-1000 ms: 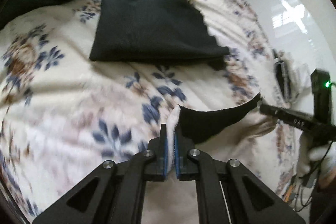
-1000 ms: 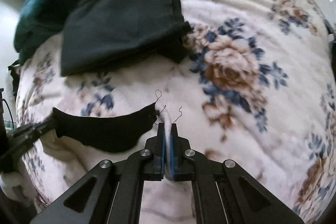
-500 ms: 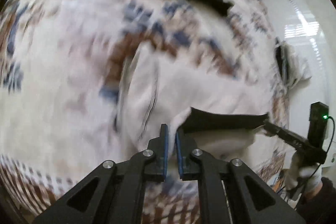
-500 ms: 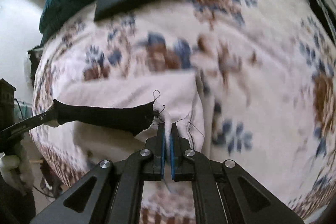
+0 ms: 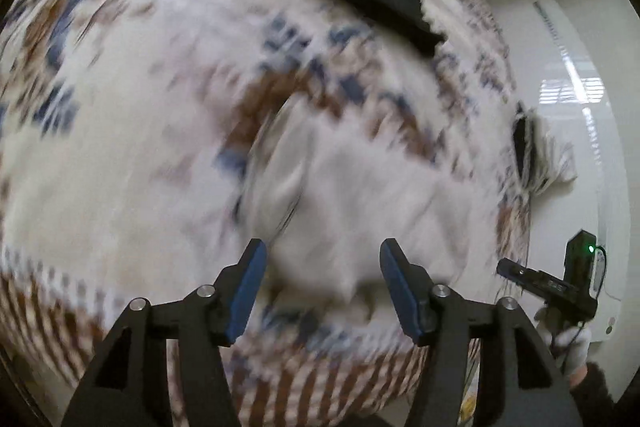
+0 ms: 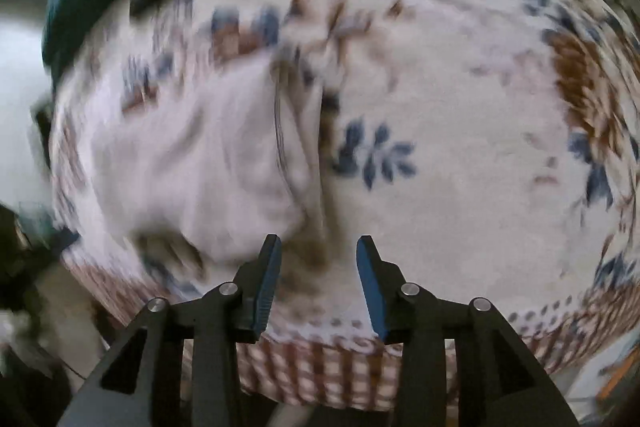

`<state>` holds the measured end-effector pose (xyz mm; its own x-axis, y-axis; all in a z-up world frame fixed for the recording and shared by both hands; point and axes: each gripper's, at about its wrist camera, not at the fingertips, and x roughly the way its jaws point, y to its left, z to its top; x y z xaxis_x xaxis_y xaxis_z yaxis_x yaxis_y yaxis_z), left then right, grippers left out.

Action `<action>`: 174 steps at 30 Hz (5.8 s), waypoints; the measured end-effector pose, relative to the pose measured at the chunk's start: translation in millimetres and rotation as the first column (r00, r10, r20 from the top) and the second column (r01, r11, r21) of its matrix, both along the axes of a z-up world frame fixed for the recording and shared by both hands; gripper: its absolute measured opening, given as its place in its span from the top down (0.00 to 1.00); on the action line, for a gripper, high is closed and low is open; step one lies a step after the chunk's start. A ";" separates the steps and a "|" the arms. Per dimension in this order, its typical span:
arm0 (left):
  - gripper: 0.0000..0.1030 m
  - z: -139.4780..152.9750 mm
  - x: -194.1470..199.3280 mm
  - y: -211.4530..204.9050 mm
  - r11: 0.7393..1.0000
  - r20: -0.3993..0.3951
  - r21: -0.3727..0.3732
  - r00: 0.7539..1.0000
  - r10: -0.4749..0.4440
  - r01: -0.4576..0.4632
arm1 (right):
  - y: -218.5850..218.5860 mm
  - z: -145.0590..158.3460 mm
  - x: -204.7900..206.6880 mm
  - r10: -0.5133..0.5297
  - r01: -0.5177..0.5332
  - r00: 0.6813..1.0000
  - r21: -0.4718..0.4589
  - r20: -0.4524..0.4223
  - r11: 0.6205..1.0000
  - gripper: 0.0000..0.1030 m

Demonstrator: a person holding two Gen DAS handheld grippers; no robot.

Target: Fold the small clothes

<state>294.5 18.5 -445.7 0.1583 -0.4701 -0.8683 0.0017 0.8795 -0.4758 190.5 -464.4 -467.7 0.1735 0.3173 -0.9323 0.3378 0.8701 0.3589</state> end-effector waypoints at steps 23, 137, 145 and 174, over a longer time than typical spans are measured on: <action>0.45 -45.4 47.8 10.5 0.983 -0.008 -0.127 0.991 0.131 -0.131 | -24.8 -35.0 61.0 -0.318 0.246 0.932 0.342 0.176 0.907 0.59; 0.00 204.6 208.3 -102.5 0.904 0.452 0.403 0.890 -0.060 -0.144 | 118.5 294.1 273.9 0.160 0.096 0.923 -0.611 0.351 0.786 0.00; 0.00 291.7 137.9 -95.8 0.903 0.508 0.398 0.858 -0.071 -0.161 | 132.8 401.5 184.9 0.191 0.133 0.882 -0.615 0.432 0.777 0.00; 0.00 404.5 -4.1 -77.7 0.909 0.631 0.351 0.774 -0.053 -0.223 | 167.8 560.0 -6.1 0.253 0.197 0.768 -0.594 0.588 0.780 0.00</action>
